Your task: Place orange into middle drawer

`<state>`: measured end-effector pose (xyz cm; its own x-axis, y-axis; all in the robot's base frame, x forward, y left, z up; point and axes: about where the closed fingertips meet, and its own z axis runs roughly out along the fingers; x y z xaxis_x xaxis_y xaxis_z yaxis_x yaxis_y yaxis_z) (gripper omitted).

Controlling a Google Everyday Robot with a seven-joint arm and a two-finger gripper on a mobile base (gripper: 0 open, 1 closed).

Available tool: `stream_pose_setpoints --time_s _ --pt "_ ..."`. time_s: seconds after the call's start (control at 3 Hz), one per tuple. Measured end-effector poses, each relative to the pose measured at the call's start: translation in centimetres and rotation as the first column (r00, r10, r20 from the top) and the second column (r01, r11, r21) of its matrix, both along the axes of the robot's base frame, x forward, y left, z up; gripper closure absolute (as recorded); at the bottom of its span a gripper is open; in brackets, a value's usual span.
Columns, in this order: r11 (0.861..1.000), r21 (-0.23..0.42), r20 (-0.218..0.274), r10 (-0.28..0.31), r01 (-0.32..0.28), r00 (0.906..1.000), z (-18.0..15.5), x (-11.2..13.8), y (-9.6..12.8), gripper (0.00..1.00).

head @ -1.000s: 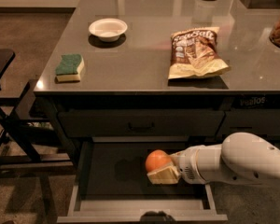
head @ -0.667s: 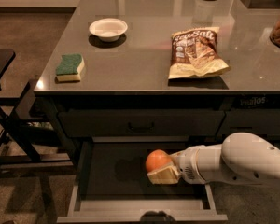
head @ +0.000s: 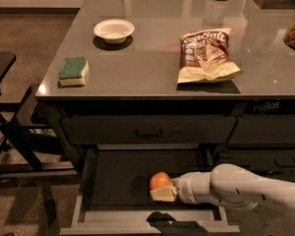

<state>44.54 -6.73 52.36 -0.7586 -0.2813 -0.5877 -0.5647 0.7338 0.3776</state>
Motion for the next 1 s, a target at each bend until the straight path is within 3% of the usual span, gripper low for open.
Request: stream_pose_setpoints --time_s 0.67,1.0 --pt "1.0 0.009 -0.017 -0.001 0.001 0.9999 -1.2 -0.1 0.5 1.0" --pt "1.0 0.02 -0.055 -0.022 0.023 0.9983 -4.8 0.4 1.2 1.0"
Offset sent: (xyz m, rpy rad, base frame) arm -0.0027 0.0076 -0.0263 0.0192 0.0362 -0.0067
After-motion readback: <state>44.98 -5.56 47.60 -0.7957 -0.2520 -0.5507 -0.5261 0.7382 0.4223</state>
